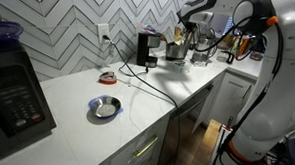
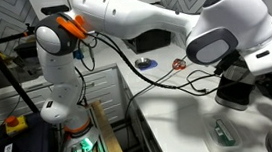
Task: Put one wooden spatula on top of the clear bowl on the coffeemaker
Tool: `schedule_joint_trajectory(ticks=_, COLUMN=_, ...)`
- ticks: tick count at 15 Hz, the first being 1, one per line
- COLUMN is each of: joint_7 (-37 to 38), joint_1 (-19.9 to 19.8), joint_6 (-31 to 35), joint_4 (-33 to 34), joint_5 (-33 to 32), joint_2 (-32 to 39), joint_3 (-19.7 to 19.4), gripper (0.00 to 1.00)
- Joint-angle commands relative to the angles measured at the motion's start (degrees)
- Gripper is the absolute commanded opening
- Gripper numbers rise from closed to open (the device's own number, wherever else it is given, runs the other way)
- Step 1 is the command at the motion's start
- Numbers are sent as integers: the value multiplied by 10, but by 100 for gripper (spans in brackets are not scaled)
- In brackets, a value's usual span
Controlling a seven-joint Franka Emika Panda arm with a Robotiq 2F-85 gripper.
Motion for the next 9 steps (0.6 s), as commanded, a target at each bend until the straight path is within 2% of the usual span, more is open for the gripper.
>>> schedule_joint_trajectory(ticks=1, joint_7=1, joint_1=21, joint_6=7, joint_4=4, joint_5=2, joint_2=9, joint_3=-24, gripper=100)
schedule_joint_trajectory(ticks=3, joint_7=5, joint_1=28, joint_6=8, joint_4=1, joint_5=-20, joint_2=26, joint_3=-39, gripper=100)
schedule_joint_trajectory(ticks=4, joint_7=12, joint_1=36, joint_6=19, joint_4=-1, joint_5=-61, joint_2=41, joint_3=-61, gripper=100)
schedule_joint_trajectory(ticks=6, joint_7=18, joint_1=31, joint_6=31, joint_4=-1, joint_5=-119, joint_2=62, joint_3=-73, gripper=100)
schedule_joint_trajectory(ticks=7, joint_7=32, joint_1=34, joint_6=61, joint_4=4, joint_5=-143, joint_2=80, joint_3=-86, gripper=100)
schedule_joint_trajectory(ticks=9, joint_7=40, joint_1=33, joint_6=93, joint_4=14, joint_5=-148, joint_2=105, joint_3=-90, gripper=100)
